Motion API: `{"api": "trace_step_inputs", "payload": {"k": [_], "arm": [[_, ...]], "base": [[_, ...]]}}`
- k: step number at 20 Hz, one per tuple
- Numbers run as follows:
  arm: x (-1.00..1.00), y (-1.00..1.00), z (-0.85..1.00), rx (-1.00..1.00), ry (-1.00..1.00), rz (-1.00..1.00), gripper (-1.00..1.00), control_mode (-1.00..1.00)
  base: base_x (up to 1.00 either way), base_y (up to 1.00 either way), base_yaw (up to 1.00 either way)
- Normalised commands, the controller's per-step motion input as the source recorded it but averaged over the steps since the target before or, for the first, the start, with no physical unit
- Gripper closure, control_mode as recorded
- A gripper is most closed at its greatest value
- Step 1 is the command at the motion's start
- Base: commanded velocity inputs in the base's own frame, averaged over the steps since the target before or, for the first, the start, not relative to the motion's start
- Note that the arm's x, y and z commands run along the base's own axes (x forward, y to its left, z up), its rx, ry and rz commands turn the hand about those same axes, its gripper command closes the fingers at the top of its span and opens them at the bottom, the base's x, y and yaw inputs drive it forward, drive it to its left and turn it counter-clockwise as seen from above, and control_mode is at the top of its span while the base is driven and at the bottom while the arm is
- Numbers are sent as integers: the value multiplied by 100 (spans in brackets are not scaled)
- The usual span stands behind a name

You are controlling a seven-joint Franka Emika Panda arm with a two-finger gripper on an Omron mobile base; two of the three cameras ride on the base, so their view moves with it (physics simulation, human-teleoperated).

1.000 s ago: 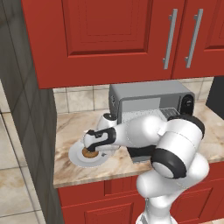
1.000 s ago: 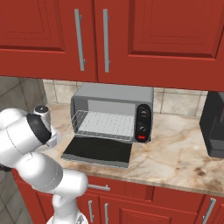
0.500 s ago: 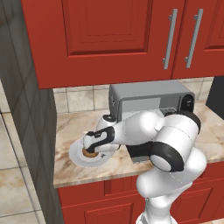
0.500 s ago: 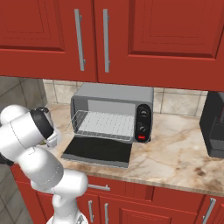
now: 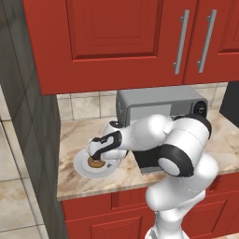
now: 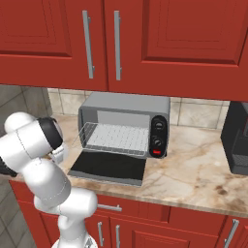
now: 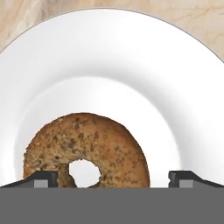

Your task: Pick up the bagel from the plate, place it on the toaster oven rack, close the door, and set the timer.

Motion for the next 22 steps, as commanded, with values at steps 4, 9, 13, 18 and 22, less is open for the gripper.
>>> {"api": "trace_step_inputs", "payload": {"k": [4, 9, 13, 18, 22], "arm": [[2, 8, -44, 2, 0, 0, 100, -100], [2, 21, -42, 0, 0, 0, 100, -100], [0, 9, -19, 2, -2, 0, 100, -100], [-21, 0, 12, 8, -14, 0, 100, -100], [-69, 0, 66, 11, -25, 0, 100, -100]], "base": [[0, 0, 0], [0, 0, 0], [0, 0, 0], [0, 0, 0], [0, 0, 0]]}}
